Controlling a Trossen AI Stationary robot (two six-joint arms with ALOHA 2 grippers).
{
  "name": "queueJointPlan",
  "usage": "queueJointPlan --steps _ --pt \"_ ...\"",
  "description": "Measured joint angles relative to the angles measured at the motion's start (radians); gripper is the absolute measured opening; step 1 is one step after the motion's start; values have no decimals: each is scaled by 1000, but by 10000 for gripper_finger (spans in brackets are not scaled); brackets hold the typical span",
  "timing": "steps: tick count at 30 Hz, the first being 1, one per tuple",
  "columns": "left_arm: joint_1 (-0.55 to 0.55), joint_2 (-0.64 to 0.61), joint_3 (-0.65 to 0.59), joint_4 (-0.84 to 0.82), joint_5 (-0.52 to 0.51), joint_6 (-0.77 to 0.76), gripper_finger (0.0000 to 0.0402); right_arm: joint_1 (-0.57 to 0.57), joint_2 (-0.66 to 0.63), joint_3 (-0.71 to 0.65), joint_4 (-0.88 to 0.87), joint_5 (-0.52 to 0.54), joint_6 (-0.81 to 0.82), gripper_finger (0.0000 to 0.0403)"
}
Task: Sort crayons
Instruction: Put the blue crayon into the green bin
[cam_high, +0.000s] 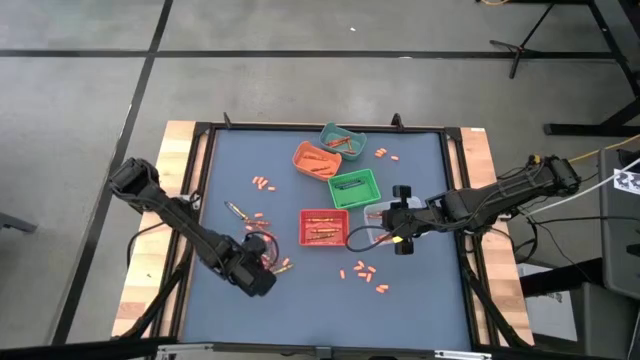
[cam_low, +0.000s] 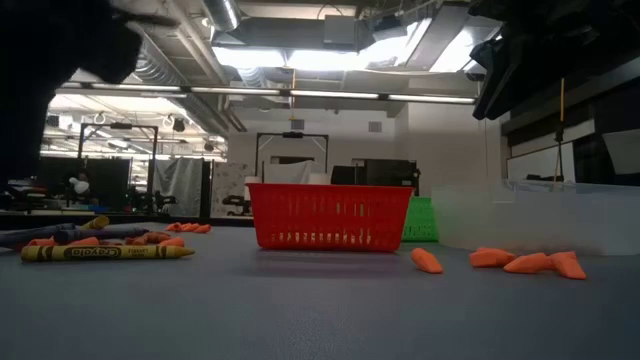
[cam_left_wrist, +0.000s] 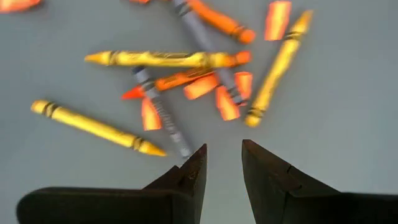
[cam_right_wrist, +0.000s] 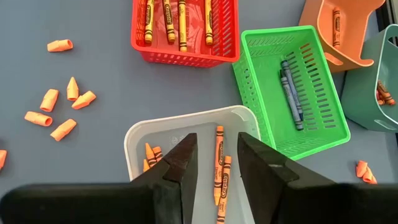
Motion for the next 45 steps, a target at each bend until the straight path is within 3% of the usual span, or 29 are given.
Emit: queueJointPlan --steps 12,21,33,45 --pt "-3 1 -104 33 3 -67 85 0 0 0 0 0 0 113" --pt "-3 1 -182 168 4 -75 85 0 0 0 0 0 0 113" --pt "-2 -3 -227 202 3 -99 84 0 0 0 0 0 0 113" --pt "-1 -1 -228 205 -1 -94 16 0 0 0 0 -1 0 113"
